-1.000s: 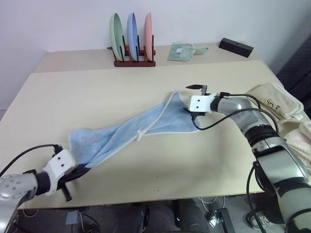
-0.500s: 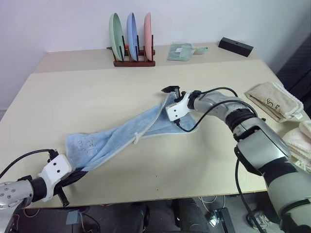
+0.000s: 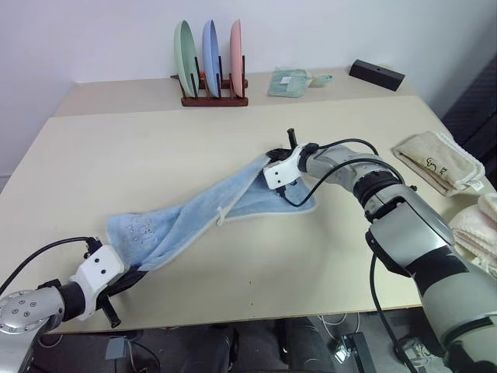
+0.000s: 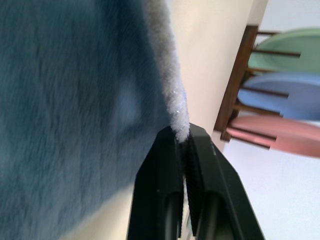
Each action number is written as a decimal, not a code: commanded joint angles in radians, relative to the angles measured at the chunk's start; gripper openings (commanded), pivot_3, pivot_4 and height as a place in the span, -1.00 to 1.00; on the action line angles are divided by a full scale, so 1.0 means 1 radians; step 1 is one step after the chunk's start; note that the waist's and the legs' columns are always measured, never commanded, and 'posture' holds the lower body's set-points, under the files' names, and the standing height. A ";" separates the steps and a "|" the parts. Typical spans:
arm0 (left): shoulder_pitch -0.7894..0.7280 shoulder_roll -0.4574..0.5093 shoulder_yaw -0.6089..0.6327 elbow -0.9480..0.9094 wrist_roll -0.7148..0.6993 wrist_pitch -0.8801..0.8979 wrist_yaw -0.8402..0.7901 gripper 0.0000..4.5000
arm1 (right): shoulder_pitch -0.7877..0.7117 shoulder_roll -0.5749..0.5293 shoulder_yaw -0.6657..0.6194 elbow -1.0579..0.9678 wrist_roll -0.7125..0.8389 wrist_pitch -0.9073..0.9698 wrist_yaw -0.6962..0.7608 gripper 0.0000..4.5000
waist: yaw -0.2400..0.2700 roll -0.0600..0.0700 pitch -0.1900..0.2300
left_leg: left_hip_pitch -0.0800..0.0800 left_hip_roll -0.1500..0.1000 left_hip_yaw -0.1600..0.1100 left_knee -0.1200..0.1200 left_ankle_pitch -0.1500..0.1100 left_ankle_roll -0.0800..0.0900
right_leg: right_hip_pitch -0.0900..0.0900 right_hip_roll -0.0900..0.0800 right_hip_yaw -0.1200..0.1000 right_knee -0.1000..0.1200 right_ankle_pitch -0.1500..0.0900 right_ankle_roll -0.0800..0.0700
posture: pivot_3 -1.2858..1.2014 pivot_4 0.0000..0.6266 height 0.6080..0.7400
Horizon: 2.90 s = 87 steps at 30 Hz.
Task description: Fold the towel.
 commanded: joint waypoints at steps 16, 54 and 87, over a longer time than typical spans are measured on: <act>-1.227 -0.034 -0.075 0.845 0.142 -0.297 0.386 -1.00 | -0.231 -0.289 -0.194 -0.140 0.116 0.065 -0.045 -0.97 | -0.009 -0.002 0.001 | -0.005 0.005 0.004 0.001 0.001 -0.004 | -0.007 0.001 -0.002 -0.001 0.005 -0.003 | 0.03 -0.52 0.89; -0.374 0.087 0.038 0.294 -0.099 -0.023 -0.012 -1.00 | 0.706 -0.657 -0.517 -1.284 0.920 0.636 1.050 -0.97 | 0.011 0.000 0.002 | 0.015 0.015 0.011 0.004 -0.007 0.007 | 0.021 0.005 -0.010 -0.017 0.011 -0.005 | 0.03 -0.52 0.89; -0.616 -0.076 0.040 0.502 -0.024 -0.151 0.262 0.74 | 0.561 -0.454 -0.641 -0.899 0.860 0.555 0.900 0.72 | 0.016 -0.001 0.001 | -0.003 0.015 0.011 0.005 -0.005 -0.001 | -0.001 0.005 -0.008 -0.012 0.012 -0.004 | 0.03 -0.52 0.89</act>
